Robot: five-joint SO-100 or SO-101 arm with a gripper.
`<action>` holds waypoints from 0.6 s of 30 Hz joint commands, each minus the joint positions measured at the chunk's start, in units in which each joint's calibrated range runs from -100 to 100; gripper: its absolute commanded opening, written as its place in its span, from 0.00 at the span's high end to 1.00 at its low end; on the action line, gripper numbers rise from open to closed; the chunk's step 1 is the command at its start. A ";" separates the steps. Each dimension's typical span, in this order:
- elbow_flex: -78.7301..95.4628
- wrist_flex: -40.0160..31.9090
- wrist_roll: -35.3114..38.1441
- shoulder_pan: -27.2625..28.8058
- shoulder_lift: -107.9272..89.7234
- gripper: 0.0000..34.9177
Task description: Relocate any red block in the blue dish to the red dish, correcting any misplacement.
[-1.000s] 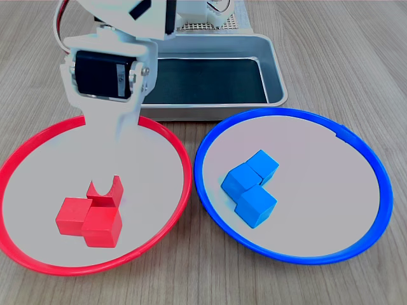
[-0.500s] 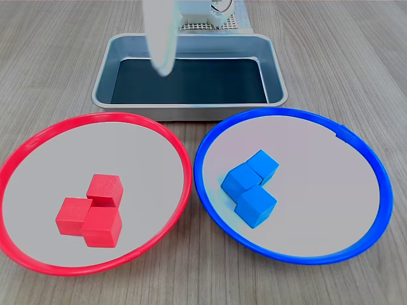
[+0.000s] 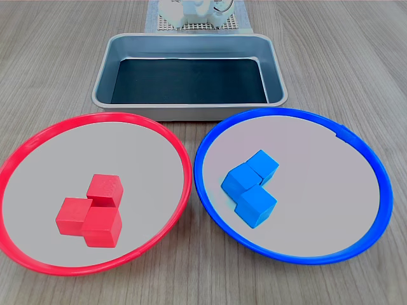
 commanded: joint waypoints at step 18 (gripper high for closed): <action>19.49 17.58 -1.86 -2.35 -27.96 0.99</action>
